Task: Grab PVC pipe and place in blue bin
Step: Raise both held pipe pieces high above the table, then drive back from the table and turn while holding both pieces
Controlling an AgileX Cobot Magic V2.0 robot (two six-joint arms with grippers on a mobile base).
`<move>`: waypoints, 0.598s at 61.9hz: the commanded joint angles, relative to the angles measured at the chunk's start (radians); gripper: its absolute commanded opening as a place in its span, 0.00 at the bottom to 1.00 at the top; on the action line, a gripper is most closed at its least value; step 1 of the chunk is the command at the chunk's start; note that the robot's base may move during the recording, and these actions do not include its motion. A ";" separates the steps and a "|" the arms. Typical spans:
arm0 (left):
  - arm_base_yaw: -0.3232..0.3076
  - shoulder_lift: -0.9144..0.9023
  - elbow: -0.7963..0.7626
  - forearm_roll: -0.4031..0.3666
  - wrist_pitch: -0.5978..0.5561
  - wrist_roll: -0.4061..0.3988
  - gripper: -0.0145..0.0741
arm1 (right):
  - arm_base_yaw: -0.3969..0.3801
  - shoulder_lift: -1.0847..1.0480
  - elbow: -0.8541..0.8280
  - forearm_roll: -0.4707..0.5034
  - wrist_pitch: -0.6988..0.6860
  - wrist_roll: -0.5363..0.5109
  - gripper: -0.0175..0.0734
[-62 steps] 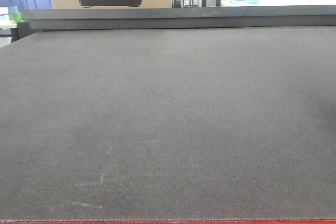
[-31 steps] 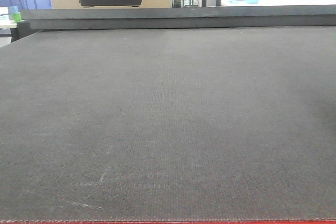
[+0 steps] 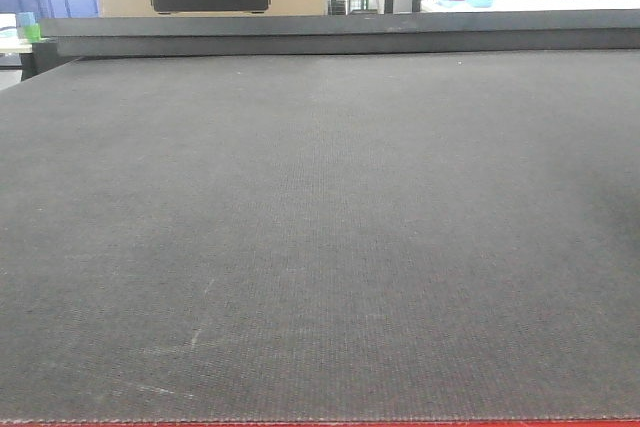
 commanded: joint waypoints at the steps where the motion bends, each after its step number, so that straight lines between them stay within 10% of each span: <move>1: -0.005 -0.005 0.001 0.000 -0.030 -0.001 0.04 | -0.001 -0.005 0.002 -0.012 -0.028 -0.006 0.02; 37: -0.005 -0.005 0.001 0.000 -0.030 -0.001 0.04 | -0.001 -0.005 0.002 -0.012 -0.028 -0.006 0.02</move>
